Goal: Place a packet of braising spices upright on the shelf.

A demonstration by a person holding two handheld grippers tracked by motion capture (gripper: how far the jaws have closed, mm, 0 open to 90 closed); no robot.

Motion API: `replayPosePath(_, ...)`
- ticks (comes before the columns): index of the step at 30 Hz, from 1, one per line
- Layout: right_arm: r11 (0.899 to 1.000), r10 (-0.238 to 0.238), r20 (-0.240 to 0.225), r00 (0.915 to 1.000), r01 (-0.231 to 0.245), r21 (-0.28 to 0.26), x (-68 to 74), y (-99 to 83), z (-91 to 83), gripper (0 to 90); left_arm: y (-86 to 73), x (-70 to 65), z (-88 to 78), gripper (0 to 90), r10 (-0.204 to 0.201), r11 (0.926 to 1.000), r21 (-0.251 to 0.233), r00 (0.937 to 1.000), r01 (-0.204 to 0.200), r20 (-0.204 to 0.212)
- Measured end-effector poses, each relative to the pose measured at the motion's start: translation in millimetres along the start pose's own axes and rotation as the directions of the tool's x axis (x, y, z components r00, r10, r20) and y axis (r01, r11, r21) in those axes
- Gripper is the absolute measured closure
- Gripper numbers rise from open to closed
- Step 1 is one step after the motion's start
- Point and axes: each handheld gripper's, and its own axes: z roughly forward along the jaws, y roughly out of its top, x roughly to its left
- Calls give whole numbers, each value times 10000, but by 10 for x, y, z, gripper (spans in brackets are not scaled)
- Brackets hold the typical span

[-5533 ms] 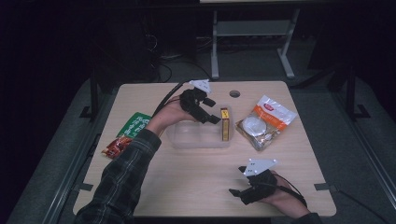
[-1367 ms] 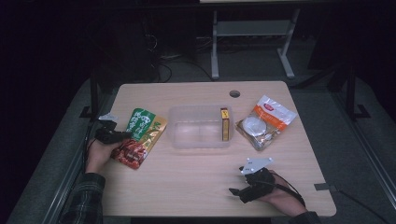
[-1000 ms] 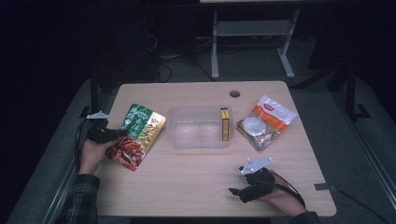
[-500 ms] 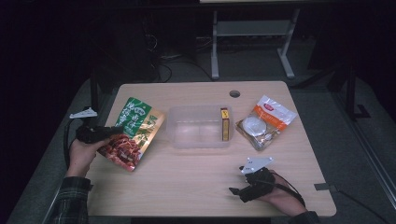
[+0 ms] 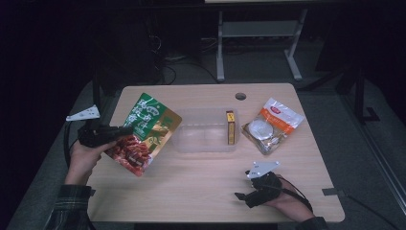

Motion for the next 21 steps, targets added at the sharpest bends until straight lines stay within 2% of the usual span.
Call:
replayPosePath(3, 10000, 58, -37, 10000, -58, -55, -3, 0, -6, 152, 75, -126, 66, 891, 292, 9995, -85, 9988, -289, 391)
replayPosePath(7, 9999, 115, -52, 9999, -115, -97, -8, -1, -10, 148, 144, -275, 181, 891, 597, 9979, -322, 9926, -566, 1057)
replayPosePath(13, 9998, 165, -131, 9998, -166, -113, -12, 7, -32, 128, 195, -470, 422, 891, 1161, 9926, -592, 9735, -1064, 1971)
replayPosePath(16, 10000, 39, -217, 9998, -39, -13, -12, 25, -64, 95, 197, -556, 573, 891, 1396, 9896, -663, 9650, -1279, 2220)
replayPosePath(18, 10000, -30, -517, 9987, 25, -87, -13, 32, -90, 134, 191, -600, 654, 891, 1486, 9884, -656, 9606, -1369, 2350)
replayPosePath(21, 9995, 183, -761, 9969, -202, -240, -11, 43, -127, 133, 170, -669, 799, 891, 1612, 9863, -771, 9534, -1461, 2551)
